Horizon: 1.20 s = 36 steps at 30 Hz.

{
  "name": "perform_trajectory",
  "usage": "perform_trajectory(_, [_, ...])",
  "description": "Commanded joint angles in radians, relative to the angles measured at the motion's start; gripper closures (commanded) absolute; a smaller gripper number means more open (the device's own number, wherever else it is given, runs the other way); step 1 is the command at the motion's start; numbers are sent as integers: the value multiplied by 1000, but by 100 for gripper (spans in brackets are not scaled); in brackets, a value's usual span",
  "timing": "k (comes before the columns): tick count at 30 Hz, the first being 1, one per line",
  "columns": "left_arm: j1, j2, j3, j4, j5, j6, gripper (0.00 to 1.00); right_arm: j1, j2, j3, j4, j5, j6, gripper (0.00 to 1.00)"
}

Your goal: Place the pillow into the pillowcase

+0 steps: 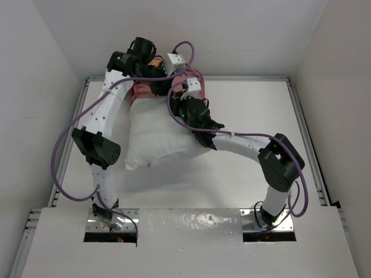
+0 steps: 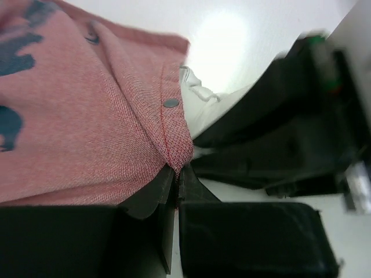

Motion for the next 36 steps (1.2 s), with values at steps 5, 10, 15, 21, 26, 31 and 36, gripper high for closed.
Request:
perform_trajectory(5, [-19,-119,86,-17,93,4,100,-7,-87,30,582,436,-146,100])
perform_trajectory(10, [-17,-138,112,-17,260,-3,100,35,-23,103,553,574,-256,100])
perform_trajectory(15, [-17,-208,217,-17,380,10,100,-53,150,283,354,752,-226,100])
perform_trajectory(21, [-10,-222,127,-19,314,26,100,-152,313,537,71,837,-148,100])
perform_trajectory(26, [1,-228,112,-17,290,27,100,-179,349,594,19,855,-136,100])
perform_trajectory(31, [36,-240,101,-17,167,58,100,-208,268,556,-176,612,79,100])
perform_trajectory(36, [32,-208,-214,-13,14,161,100,-107,200,397,-124,375,-45,100])
